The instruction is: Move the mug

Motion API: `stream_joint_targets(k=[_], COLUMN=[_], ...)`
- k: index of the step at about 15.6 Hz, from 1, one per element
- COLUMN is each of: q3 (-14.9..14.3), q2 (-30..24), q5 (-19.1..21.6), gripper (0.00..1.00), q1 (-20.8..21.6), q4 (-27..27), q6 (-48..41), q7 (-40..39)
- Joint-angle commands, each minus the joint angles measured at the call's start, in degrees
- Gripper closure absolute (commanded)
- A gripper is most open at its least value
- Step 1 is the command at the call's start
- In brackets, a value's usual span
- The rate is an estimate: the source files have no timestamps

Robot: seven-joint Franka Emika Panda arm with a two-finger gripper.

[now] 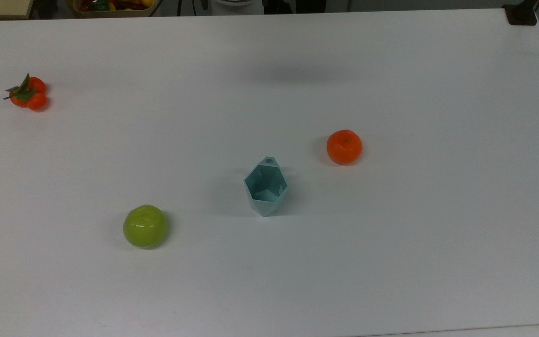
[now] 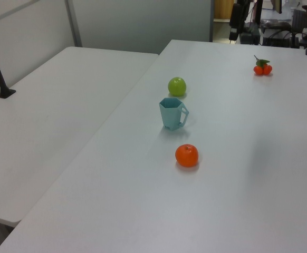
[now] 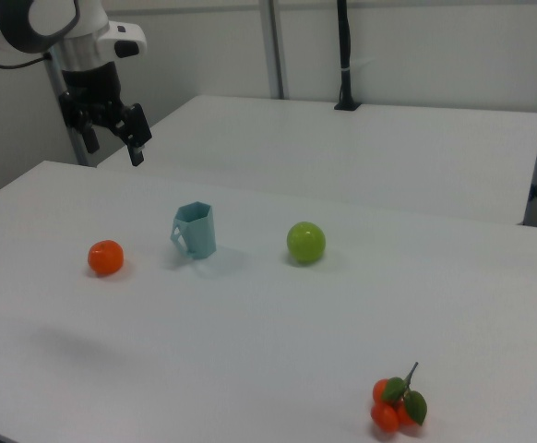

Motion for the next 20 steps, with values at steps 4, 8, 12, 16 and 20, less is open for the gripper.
stream_joint_targets(k=[4, 8, 12, 16, 20], q3=[-1.0, -1.0, -1.0, -1.0, -0.9], q2=[-1.3, -1.4, -1.4, -0.9, 1.4], q5=[-1.0, -1.0, -1.0, -0.9, -1.2], gripper=[0.00, 0.00, 0.00, 0.00, 0.00], q1=[1.9, 1.9, 1.9, 1.9, 2.0], q4=[-2.8, -2.9, -2.8, -2.3, -0.2], q6=[1.7, 1.5, 1.2, 1.8, 2.0], q7=[-0.1, -0.7, -0.8, 0.3, 6.5])
